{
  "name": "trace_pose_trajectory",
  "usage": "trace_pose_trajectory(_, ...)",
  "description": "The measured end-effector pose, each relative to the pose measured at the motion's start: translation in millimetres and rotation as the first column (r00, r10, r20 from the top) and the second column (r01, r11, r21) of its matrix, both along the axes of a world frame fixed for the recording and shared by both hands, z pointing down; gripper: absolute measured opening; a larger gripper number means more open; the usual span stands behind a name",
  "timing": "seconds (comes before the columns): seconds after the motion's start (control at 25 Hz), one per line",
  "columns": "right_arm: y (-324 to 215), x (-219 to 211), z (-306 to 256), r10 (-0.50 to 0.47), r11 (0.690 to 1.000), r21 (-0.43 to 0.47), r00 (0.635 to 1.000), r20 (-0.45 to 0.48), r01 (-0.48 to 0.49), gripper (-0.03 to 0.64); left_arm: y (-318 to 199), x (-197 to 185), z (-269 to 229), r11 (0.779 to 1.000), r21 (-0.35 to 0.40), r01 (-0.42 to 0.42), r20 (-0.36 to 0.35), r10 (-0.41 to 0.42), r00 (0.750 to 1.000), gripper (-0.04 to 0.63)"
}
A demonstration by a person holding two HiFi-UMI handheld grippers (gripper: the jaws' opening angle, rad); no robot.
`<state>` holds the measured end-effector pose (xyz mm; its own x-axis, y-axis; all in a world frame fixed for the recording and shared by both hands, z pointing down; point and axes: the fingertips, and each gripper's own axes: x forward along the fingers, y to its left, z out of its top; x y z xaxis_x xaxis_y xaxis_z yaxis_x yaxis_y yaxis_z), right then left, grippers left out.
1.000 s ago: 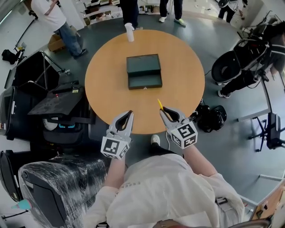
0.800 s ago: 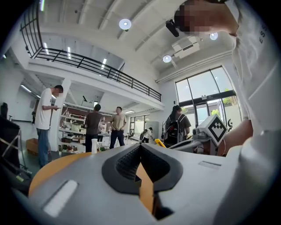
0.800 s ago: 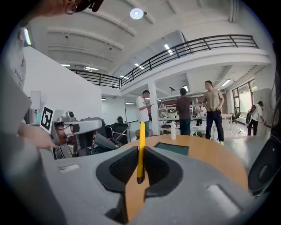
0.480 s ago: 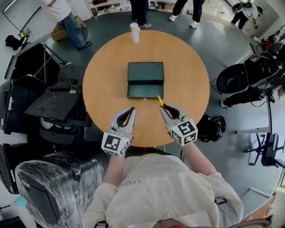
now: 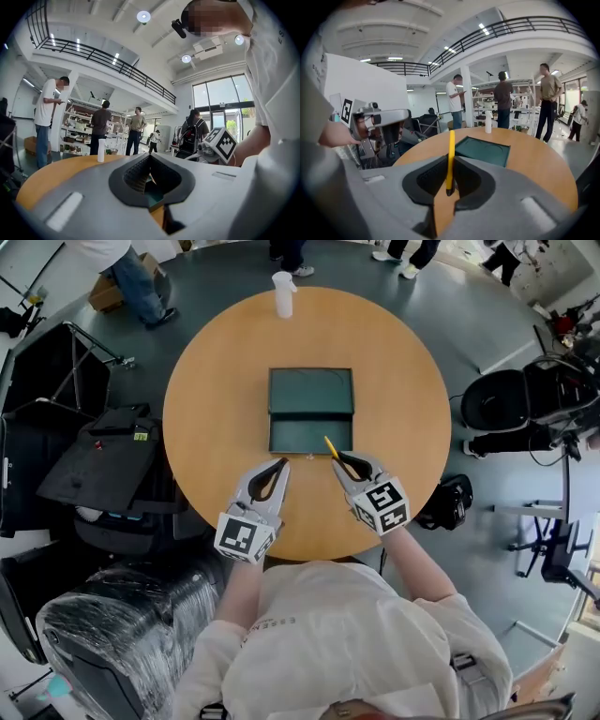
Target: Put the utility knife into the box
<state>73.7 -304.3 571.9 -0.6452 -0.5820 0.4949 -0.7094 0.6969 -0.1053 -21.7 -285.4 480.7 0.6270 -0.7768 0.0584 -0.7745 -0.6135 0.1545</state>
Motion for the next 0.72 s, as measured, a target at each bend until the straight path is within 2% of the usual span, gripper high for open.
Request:
trace_pose_trajectory(0.16, -32, -23, 34, -0.051, 0.998, -0.051, 0.995, -0.091, 0.046, 0.035, -20, -12, 16, 0.999, -0.025, -0.022, 0.007, 0.022, 1.000, 0.017)
trace_pose_trajectory(0.4, -69, -62, 80, -0.155, 0.974, -0.186, 0.975, -0.157, 0.125, 0.037, -55, -38, 27, 0.998, -0.055, -0.013, 0.013, 0.014, 1.000, 0.017)
trace_pose_trajectory(0.72, -76, -72, 155, -0.298, 0.913, -0.370, 0.901, -0.315, 0.172, 0.037, -55, -51, 62, 0.994, -0.112, -0.015, -0.015, 0.014, 1.000, 0.017)
